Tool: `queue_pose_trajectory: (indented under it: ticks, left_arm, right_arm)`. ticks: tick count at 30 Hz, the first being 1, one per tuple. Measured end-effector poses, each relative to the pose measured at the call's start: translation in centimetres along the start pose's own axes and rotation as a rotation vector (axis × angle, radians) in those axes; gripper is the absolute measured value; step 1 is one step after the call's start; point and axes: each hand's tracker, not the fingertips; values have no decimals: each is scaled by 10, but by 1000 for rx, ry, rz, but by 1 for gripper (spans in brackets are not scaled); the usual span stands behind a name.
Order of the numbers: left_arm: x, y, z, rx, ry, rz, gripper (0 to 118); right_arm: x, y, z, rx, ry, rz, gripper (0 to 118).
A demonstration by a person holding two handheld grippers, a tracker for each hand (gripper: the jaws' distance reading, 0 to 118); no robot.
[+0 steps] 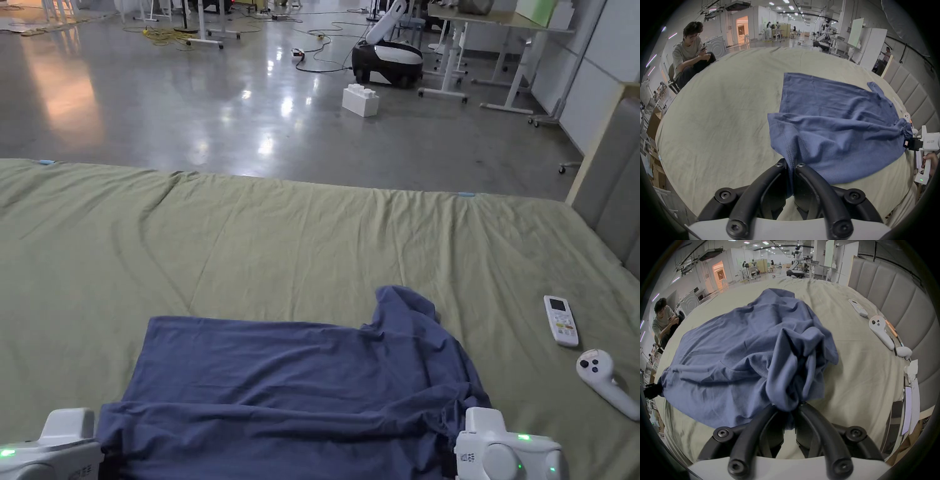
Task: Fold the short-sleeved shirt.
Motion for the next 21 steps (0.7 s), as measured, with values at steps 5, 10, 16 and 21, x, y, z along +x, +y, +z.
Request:
queue_pose_trajectory:
  ticks: [5,10,16,21]
  left_arm:
    - [-4,17,21,57,-40,4,8]
    - [-5,31,41,110,-73,-11,8]
    - [-18,29,63,136,-107,4,8]
    - [-32,5,78,123,-124,8,8]
  right_arm:
    - [6,7,30,64,17,-2,11]
    - [6,16,69,113,41,17,11]
    - [2,9,110,128,47,63,11]
    - [8,-18,133,119,50,58,11]
